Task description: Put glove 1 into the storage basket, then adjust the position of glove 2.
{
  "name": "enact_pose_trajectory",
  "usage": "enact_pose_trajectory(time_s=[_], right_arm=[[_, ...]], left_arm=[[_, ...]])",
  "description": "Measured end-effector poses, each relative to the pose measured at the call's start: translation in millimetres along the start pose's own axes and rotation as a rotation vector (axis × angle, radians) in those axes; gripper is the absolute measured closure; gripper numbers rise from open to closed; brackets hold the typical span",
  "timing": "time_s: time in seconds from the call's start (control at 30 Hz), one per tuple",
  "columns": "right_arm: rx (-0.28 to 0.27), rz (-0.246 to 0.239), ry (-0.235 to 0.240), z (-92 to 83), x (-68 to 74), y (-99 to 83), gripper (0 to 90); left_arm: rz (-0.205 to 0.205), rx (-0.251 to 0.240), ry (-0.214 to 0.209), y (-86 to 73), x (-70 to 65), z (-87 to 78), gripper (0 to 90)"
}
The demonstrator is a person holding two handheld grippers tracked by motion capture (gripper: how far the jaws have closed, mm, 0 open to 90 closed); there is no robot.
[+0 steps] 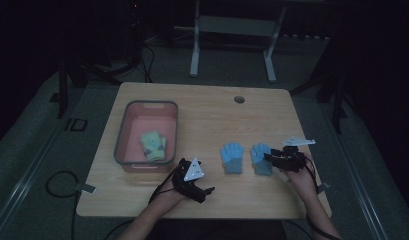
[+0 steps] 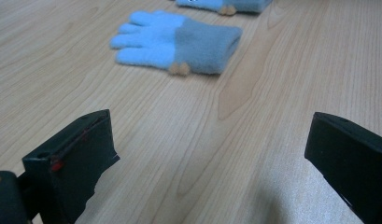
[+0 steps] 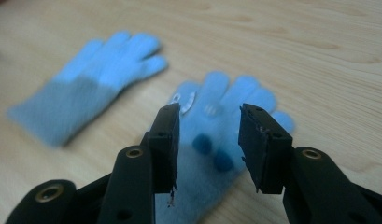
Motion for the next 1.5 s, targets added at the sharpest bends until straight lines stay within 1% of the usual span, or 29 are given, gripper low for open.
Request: enact_pose_trajectory(time_s=[0.07,0.17,0.23,0.27,0.33,0.4,0.43,0.47,0.5,0.57,0.6,0.73,0.83,0.9,0.93,1.0,1.1,1.17,1.27,1.3,1.37,1.47,1.5], right_arm=[[0.006,-0.049,0.024,1.6,0.2,-2.9,58.3],[0.023,-0.102,0.057,5.1,-0.2,-4.8,57.9],[0.027,-0.117,0.058,7.4,-0.5,-4.1,57.3],[0.032,-0.114,0.067,9.0,-0.5,-3.7,56.7],[0.034,-0.128,0.064,12.3,-0.1,-3.5,56.5],[0.033,-0.133,0.073,15.0,1.5,-4.3,56.2],[0.034,-0.136,0.076,16.4,2.1,-5.2,56.6],[0.037,-0.132,0.082,17.9,2.9,-6.7,56.6],[0.037,-0.136,0.073,19.9,2.6,-8.3,57.0],[0.045,-0.127,0.079,22.7,2.8,-11.8,57.7],[0.05,-0.136,0.069,24.0,2.2,-13.9,58.5],[0.037,-0.148,0.064,23.8,2.9,-17.3,60.5],[0.032,-0.155,0.058,23.2,3.9,-18.6,66.6],[0.032,-0.152,0.054,22.6,5.0,-18.9,75.3],[0.036,-0.153,0.049,21.9,5.9,-19.2,77.9],[0.045,-0.158,0.038,20.7,8.0,-19.0,81.1],[0.054,-0.161,0.029,20.0,8.8,-17.8,83.1],[0.056,-0.149,0.027,18.9,8.6,-17.0,83.7],[0.042,-0.133,0.029,14.6,7.6,-14.0,84.0],[0.033,-0.129,0.021,12.1,6.8,-11.9,84.1],[0.018,-0.118,0.025,6.9,4.8,-7.0,84.0],[-0.009,-0.114,0.016,-1.2,0.6,1.8,84.0],[-0.016,-0.104,0.016,-3.9,-0.8,4.6,84.0]], left_arm=[[0.003,0.0,-0.006,-0.3,-0.3,0.2,1.7],[0.006,0.001,-0.009,-0.7,-1.3,1.2,1.7],[0.005,0.001,-0.009,-0.8,-1.3,1.0,1.7],[0.003,0.001,-0.01,-0.8,-1.4,0.8,1.7],[0.007,0.004,-0.002,-0.5,-1.4,-0.8,1.7],[-0.004,-0.011,-0.006,-0.6,-1.4,-3.0,1.7],[-0.003,-0.011,-0.004,-0.9,-1.3,-3.6,1.7],[-0.001,-0.008,0.0,-1.5,-1.0,-4.3,1.7],[-0.005,-0.01,0.0,-1.7,-0.8,-4.4,1.7],[-0.005,-0.008,0.0,-2.0,-0.4,-4.1,1.7],[-0.005,-0.008,-0.002,-2.0,-0.5,-3.8,1.7],[-0.002,-0.002,-0.004,-2.5,-0.9,-2.4,1.7],[-0.002,-0.002,-0.002,-2.5,-0.1,-3.3,1.7],[-0.005,-0.007,-0.001,-2.4,0.1,-4.2,1.7],[-0.006,-0.006,0.001,-2.4,0.4,-4.7,1.7],[-0.008,-0.01,0.001,-2.1,0.9,-5.2,1.7],[-0.005,-0.009,-0.001,-1.9,0.5,-4.9,1.7],[-0.003,-0.007,0.0,-1.9,0.5,-4.6,1.7],[-0.005,-0.007,0.001,-2.3,1.1,-4.8,1.7],[-0.006,-0.007,0.001,-2.4,1.2,-4.9,1.7],[-0.004,-0.005,0.002,-2.5,1.3,-5.1,1.7],[-0.005,-0.005,0.001,-2.5,1.0,-5.0,1.7],[-0.005,-0.006,0.001,-2.4,0.8,-5.0,1.7]])
Point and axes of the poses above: each handheld gripper's, and its own axes: z roughly forward along the jaws, y roughly out of its top, x roughly to its left, the point moved 6 cm from there along z, roughly forward along the jaws, and after that the axes turned 15 degrees about -y, right-handed, at the moved point
